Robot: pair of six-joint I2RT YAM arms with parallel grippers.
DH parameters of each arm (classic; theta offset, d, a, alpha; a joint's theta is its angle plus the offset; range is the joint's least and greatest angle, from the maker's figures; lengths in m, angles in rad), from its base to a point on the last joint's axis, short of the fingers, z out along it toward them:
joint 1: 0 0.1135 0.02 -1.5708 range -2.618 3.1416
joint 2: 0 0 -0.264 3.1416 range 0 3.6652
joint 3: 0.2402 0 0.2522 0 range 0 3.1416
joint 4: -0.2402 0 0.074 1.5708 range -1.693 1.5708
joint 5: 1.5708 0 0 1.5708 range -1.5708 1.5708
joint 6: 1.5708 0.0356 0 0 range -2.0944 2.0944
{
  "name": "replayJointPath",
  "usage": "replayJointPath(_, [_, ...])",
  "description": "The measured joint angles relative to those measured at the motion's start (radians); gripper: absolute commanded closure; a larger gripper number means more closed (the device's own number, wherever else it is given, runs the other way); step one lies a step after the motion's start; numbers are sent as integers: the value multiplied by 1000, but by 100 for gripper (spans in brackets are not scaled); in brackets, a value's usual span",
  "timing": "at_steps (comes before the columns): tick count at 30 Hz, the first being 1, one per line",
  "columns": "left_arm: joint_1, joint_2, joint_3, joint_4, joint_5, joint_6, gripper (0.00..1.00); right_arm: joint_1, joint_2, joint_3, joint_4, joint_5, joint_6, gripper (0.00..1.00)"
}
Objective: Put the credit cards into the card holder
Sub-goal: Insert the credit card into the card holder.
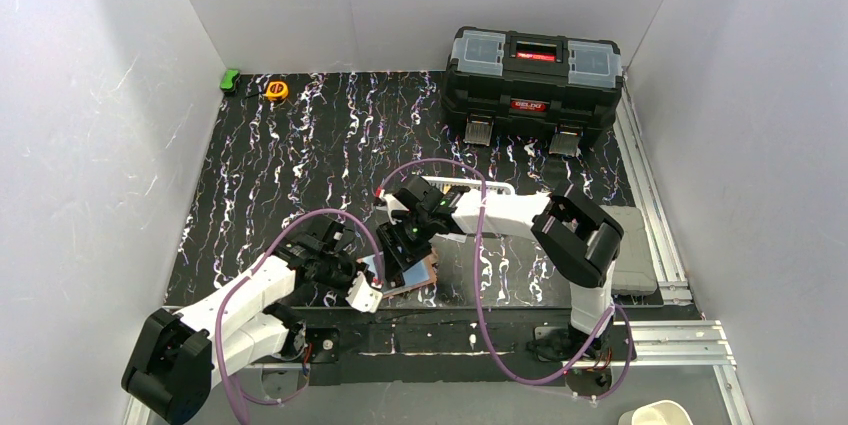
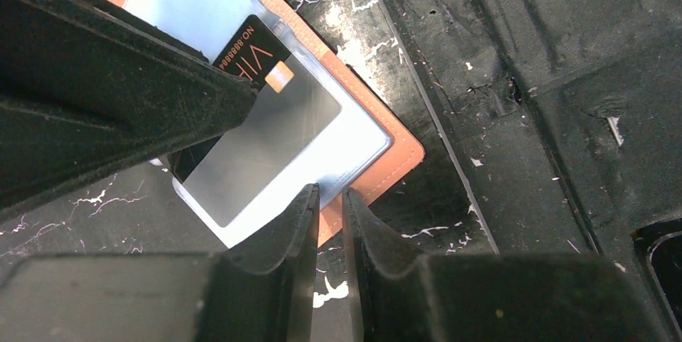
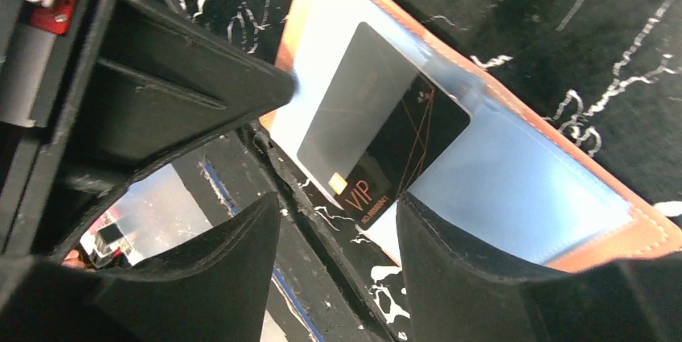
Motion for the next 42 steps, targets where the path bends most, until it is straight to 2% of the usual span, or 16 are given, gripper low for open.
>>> replayJointPath(14, [0, 0, -5, 18, 1, -5, 84, 5, 24, 1, 64, -103, -26, 39])
replayJointPath(23, [0, -12, -13, 22, 1, -5, 84, -27, -10, 1, 6, -86, -84, 47])
replayJointPath(33, [0, -19, -16, 22, 0, -5, 85, -43, -31, -8, 2, -80, -92, 46])
replayJointPath(42, [0, -19, -16, 23, 0, -5, 85, -41, 26, -8, 19, -95, -87, 45])
